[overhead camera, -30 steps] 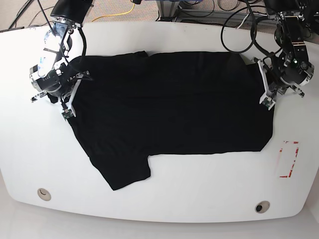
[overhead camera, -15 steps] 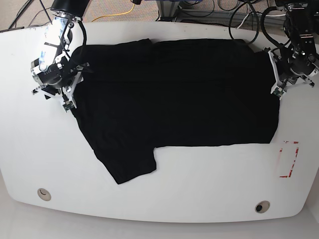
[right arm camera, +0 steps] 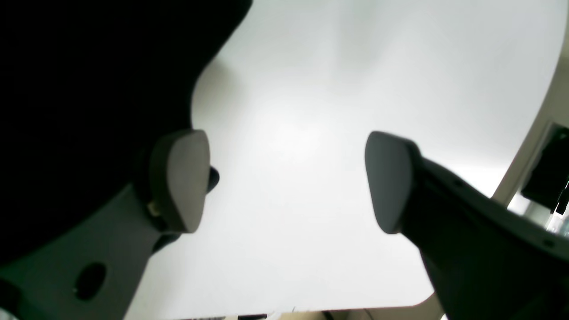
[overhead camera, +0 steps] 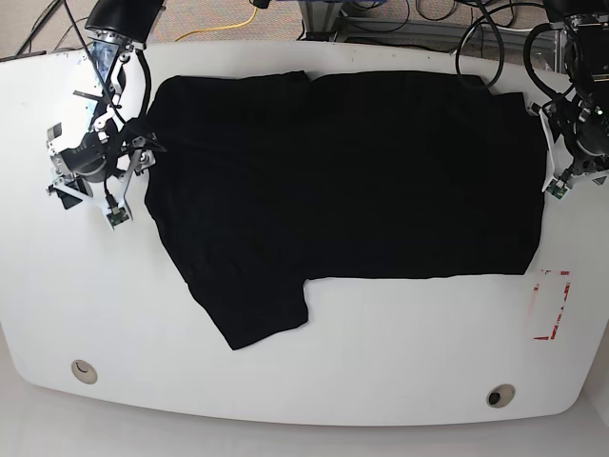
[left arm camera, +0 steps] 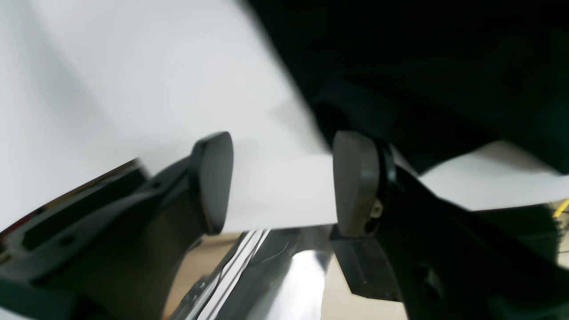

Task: Layout the t-shirt on the table in an organized manner, then fold the t-shirt properly
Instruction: 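Move both grippers onto the shirt body and grasp the fabric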

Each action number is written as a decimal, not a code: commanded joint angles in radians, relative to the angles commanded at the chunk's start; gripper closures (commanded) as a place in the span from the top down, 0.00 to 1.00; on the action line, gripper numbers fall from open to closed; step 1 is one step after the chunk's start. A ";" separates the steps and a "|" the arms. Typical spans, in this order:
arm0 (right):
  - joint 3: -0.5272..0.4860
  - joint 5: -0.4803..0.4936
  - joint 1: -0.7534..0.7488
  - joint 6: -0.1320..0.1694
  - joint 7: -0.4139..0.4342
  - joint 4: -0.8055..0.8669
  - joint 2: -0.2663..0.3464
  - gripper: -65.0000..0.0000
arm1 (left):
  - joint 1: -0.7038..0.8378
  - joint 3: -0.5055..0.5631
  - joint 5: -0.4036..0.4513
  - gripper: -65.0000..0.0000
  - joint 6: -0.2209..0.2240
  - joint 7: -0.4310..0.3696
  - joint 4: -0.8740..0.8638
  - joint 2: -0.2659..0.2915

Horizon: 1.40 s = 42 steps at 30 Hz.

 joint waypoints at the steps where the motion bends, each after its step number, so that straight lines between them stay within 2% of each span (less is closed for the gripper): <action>1: -0.003 0.002 0.018 0.000 0.009 -0.002 -0.003 0.81 | -0.015 -0.015 0.000 0.52 0.000 0.000 0.000 -0.018; 3: -0.005 0.003 0.052 0.000 0.048 -0.003 -0.037 0.81 | -0.069 -0.023 0.000 0.52 0.000 0.000 -0.002 -0.037; 7: -0.005 0.003 0.101 0.000 0.118 -0.057 -0.091 0.81 | -0.198 -0.020 0.003 0.51 0.000 -0.003 -0.008 -0.029; 10: -0.005 0.003 0.130 0.000 0.157 -0.123 -0.140 0.78 | -0.285 -0.018 0.011 0.51 0.000 -0.020 -0.026 0.026; 13: -0.005 0.002 0.140 0.000 0.222 -0.192 -0.180 0.61 | -0.336 -0.009 0.012 0.51 0.000 -0.089 -0.043 0.084; 16: -0.005 0.002 0.144 0.000 0.258 -0.253 -0.199 0.36 | -0.341 0.054 0.046 0.49 0.000 -0.172 -0.075 0.118; 19: -0.005 0.002 0.146 0.000 0.262 -0.301 -0.204 0.11 | -0.338 0.112 0.109 0.34 0.000 -0.238 -0.130 0.143; 21: -0.005 0.002 0.144 0.000 0.264 -0.319 -0.204 0.00 | -0.338 0.132 0.158 0.17 0.000 -0.279 -0.190 0.167; 24: -0.005 0.002 0.140 0.000 0.265 -0.338 -0.204 0.03 | -0.338 0.135 0.213 0.03 0.000 -0.315 -0.284 0.192; 29: -0.002 0.002 0.137 0.000 0.279 -0.396 -0.199 0.03 | -0.334 0.137 0.226 0.03 0.000 -0.385 -0.405 0.195; 31: -0.003 0.000 0.137 0.000 0.311 -0.436 -0.180 0.03 | -0.328 0.138 0.227 0.03 0.000 -0.427 -0.462 0.195; 34: -0.003 -0.002 0.138 0.000 0.361 -0.512 -0.167 0.03 | -0.331 0.144 0.227 0.03 0.000 -0.446 -0.531 0.195; 38: -0.005 0.000 0.155 0.000 0.433 -0.620 -0.126 0.03 | -0.374 0.196 0.227 0.03 0.000 -0.451 -0.614 0.195; 42: -0.005 0.000 0.206 0.000 0.496 -0.743 -0.086 0.03 | -0.411 0.250 0.229 0.03 0.000 -0.516 -0.713 0.192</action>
